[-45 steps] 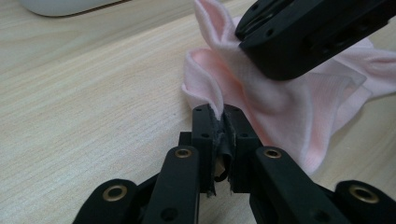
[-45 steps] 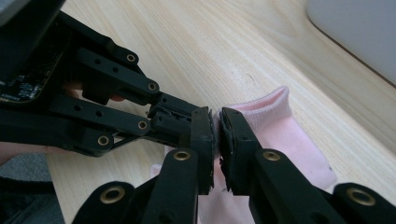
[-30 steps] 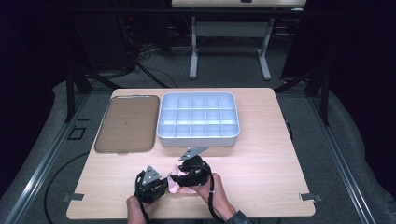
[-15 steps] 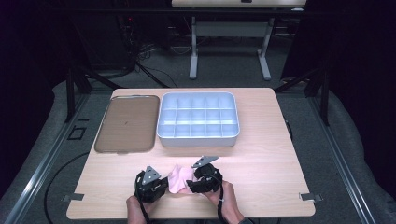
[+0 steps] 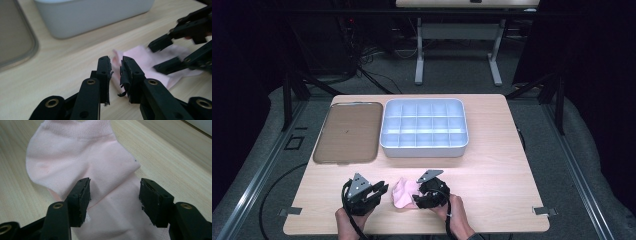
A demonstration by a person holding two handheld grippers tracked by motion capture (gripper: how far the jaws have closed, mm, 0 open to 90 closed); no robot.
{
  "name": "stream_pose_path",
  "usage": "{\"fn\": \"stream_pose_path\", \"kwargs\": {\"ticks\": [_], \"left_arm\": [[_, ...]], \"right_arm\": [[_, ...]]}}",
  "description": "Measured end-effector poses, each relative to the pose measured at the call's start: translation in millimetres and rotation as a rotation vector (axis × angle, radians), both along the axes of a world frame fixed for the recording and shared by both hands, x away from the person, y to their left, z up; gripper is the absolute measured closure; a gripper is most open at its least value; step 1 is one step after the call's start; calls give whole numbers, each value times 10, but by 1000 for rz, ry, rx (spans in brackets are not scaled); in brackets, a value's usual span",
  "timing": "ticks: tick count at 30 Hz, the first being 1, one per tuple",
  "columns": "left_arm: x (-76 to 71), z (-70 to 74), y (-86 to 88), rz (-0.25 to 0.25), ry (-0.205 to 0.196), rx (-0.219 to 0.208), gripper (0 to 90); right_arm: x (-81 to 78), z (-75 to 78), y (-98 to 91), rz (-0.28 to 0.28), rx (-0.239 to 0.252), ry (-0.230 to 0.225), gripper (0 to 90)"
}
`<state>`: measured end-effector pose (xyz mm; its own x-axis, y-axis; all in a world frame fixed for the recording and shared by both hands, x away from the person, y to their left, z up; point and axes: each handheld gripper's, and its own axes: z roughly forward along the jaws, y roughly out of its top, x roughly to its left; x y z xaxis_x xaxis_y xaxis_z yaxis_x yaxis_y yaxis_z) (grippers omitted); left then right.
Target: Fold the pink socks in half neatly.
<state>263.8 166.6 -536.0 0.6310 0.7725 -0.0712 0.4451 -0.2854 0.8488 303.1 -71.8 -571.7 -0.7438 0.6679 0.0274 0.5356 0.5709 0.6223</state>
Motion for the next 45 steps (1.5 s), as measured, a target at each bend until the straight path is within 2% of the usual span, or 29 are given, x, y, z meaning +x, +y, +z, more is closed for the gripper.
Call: {"fn": "stream_pose_path", "kwargs": {"ticks": [1,2,3,4,6,7,8,11,12,13,15,19,22,26,27,28,29,31,32,33,35,37,39,40,44,45], "left_arm": [[0,0,0,0,0,0,768],[37,12,-127,-45,5,37,775],[37,12,-127,-45,5,37,784],[87,-43,-267,-84,22,106,799],[134,-143,-329,-90,49,153,837],[134,-143,-329,-90,49,153,852],[163,-246,-327,-80,74,161,872],[176,-389,-275,-73,94,154,896],[176,-389,-275,-73,94,154,897],[170,-423,-253,-68,91,132,897],[171,-430,-245,-72,91,131,899],[149,-484,-226,-74,61,113,899],[142,-507,-205,-72,56,85,899],[132,-519,-202,-73,44,84,899],[140,-523,-192,-72,50,70,899],[140,-523,-192,-72,50,70,899],[148,-521,-184,-69,58,68,899],[146,-522,-188,-71,55,67,899],[146,-522,-188,-71,55,67,899],[140,-523,-194,-69,52,70,899],[141,-522,-195,-72,47,76,899],[141,-522,-195,-72,47,77,899],[139,-522,-197,-71,45,78,899],[139,-523,-197,-71,44,78,899],[138,-522,-196,-71,45,78,898],[139,-522,-196,-71,45,77,898]], "right_arm": [[1,-2,0,0,2,-1,416],[6,2,-2,4,-3,1,416],[6,2,-2,4,-3,1,416],[10,-4,-1,3,4,-3,416],[18,0,-18,10,0,2,416],[18,0,-18,10,0,2,416],[24,-1,-40,8,2,3,416],[39,-8,-66,12,12,-1,418],[39,-8,-66,12,12,-1,418],[50,-7,-75,23,10,-3,419],[54,-9,-76,25,11,-4,419],[101,-11,-101,35,14,-6,420],[115,-14,-113,41,15,-11,420],[125,-2,-131,38,24,7,380],[126,27,-221,17,53,18,361],[126,27,-221,17,53,18,361],[107,81,-363,-24,87,11,371],[78,137,-531,-76,94,12,384],[78,137,-531,-76,94,12,384],[45,167,-681,-132,99,18,418],[3,169,-789,-165,101,39,452],[-30,149,-841,-178,65,58,476],[-40,128,-851,-189,63,66,493],[-41,100,-866,-203,28,79,517],[-42,54,-848,-210,40,84,557],[-51,47,-831,-207,33,74,575]]}}
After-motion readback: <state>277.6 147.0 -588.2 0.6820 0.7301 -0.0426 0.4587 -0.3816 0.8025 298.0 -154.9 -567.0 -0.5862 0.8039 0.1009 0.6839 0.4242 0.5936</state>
